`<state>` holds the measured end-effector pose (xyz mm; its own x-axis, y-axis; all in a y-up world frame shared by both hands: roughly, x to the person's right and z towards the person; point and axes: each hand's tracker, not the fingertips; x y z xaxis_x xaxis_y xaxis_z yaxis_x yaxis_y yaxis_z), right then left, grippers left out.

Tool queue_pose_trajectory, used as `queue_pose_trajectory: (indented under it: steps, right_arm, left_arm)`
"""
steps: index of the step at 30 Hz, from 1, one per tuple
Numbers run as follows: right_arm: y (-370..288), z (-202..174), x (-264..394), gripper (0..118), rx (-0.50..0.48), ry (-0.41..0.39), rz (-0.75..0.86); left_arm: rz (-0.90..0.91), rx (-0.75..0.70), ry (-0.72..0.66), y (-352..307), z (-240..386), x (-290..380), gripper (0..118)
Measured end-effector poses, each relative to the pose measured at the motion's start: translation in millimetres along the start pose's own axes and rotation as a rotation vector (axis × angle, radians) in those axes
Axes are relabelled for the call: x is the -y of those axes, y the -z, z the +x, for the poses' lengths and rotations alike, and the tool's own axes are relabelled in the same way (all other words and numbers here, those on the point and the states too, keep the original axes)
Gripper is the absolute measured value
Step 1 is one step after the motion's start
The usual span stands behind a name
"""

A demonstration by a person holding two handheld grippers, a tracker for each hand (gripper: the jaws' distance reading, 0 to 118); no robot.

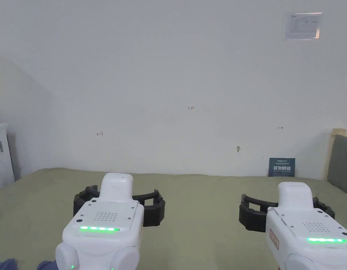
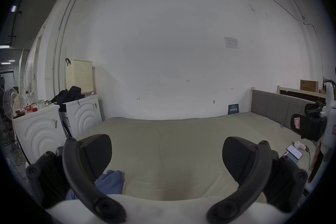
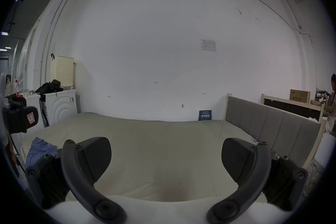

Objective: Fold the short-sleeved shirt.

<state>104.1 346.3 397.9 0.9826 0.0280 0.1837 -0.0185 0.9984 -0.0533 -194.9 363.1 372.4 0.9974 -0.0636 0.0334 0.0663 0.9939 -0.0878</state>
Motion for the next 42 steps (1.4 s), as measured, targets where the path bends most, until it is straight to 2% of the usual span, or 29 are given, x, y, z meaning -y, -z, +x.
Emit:
queue_pose_trajectory:
  steps: [42]
  right_arm:
    - [1.7,1.2,-0.2,118,-0.005,-0.009,-0.039]
  left_arm:
    - [-0.016,0.011,-0.035,-2.8,2.3,-1.4,118]
